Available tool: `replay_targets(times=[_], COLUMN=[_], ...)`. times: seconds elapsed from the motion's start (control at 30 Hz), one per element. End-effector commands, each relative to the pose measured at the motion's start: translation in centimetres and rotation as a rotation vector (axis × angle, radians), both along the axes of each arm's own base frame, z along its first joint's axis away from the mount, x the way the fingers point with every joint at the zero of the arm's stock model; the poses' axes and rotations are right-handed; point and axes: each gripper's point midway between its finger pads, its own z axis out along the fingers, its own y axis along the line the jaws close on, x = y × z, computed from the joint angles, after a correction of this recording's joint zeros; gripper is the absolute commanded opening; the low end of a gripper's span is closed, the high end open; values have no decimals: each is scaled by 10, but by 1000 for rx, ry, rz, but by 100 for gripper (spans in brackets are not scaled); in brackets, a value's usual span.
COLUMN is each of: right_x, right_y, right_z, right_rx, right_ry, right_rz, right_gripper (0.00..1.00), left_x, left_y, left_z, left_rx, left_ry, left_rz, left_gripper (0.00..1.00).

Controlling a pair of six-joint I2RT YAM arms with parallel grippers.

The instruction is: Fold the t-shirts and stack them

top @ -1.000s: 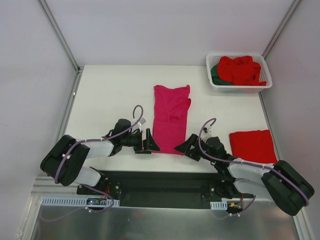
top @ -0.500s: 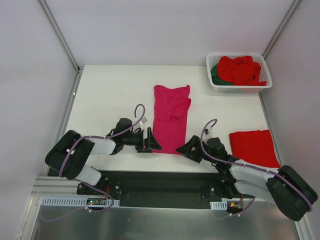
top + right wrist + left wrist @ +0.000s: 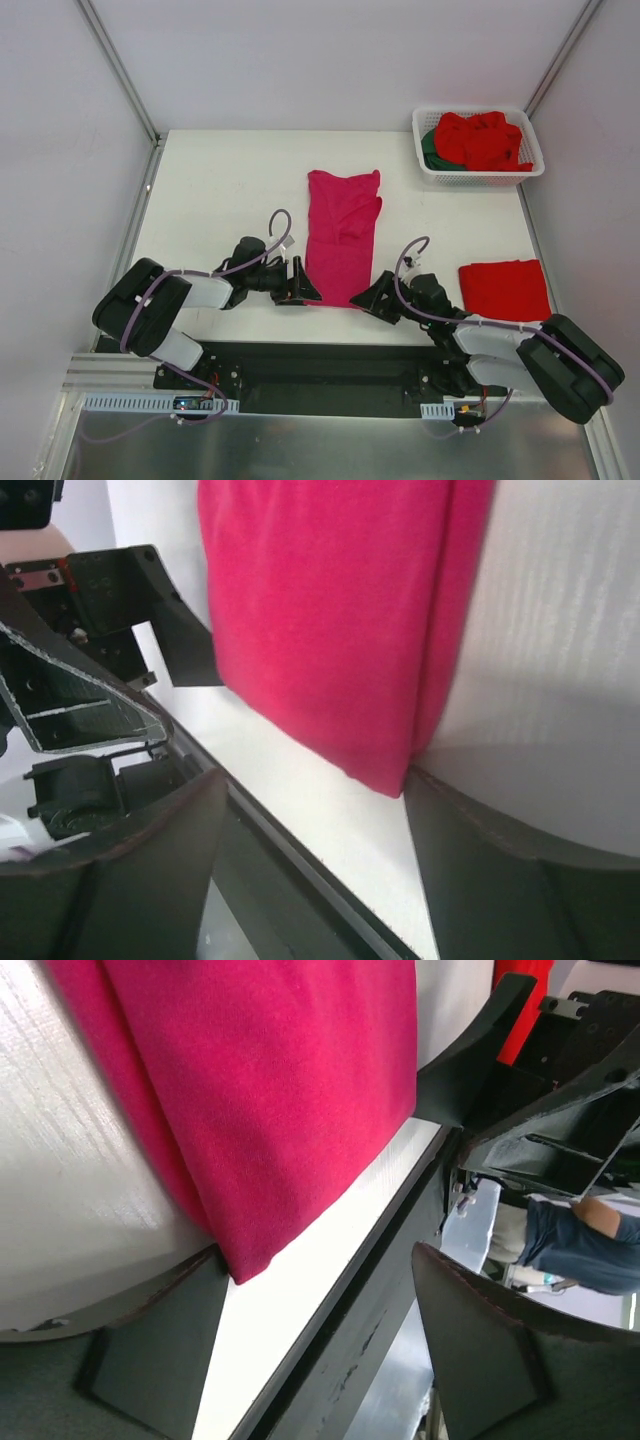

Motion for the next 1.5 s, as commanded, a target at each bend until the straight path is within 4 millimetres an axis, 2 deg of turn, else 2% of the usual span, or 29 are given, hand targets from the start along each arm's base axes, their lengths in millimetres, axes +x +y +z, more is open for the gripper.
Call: replay_targets(times=[0.0, 0.03, 0.1, 0.13, 0.23, 0.3, 0.33, 0.37, 0.43, 0.47, 0.8, 0.9, 0.97, 1.03, 1.2, 1.37, 1.4, 1.47], right_x=[-45, -45, -45, -44, -44, -44, -44, -35, -36, -36, -31, -30, -30, -29, -26, -18, -22, -20], right_y=[-43, -43, -43, -44, -44, -45, -45, -39, -38, -38, -43, -42, -43, -42, -43, -42, -45, -44], right_z=[-72, -72, -72, -72, -73, -74, -74, -66, -66, -66, -67, -67, -67, -66, -63, -49, -51, -43], right_rx=[-216, -215, -216, -216, -219, -224, -224, -207, -210, -208, -234, -234, -236, -238, -246, -260, -282, -279], right_ry=[198, 197, 198, 198, 197, 198, 198, 176, 179, 179, 161, 159, 159, 156, 138, 89, 103, 81], right_rz=[-1, 1, -2, -4, -7, -8, -6, -9, -6, -6, -27, -28, -26, -25, -26, -30, -25, -14], right_gripper=[68, 57, 49, 42, 33, 29, 27, 27, 21, 21, 21, 3, 1, 1, 1, 1, 1, 1], left_x=[0, 0, -1, 0, 0, 0, 1, 1, 0, 1, 0, -1, -1, -1, 0, 1, 0, -1], left_y=[2, 2, 2, 2, 1, 1, 1, 1, 1, 1, 2, 1, 2, 2, 1, 0, -1, 0], left_z=[-12, -12, -13, -13, -15, -16, -16, -16, -15, -16, -17, -16, -17, -17, -17, -11, -10, -5], left_rx=[46, 45, 46, 46, 49, 50, 50, 50, 49, 49, 52, 51, 53, 52, 54, 43, 41, 39], left_ry=[1, 2, 4, 3, 8, 12, 8, 9, 10, 10, 11, 11, 15, 15, 19, 9, 7, 5], left_rz=[0, -1, -3, 0, -3, -1, -2, 0, -4, -1, -4, -7, -6, -7, -11, -17, -20, -21], left_gripper=[66, 64, 61, 57, 48, 47, 42, 38, 30, 24, 22, 17, 12, 0, 0, 0, 0, 0])
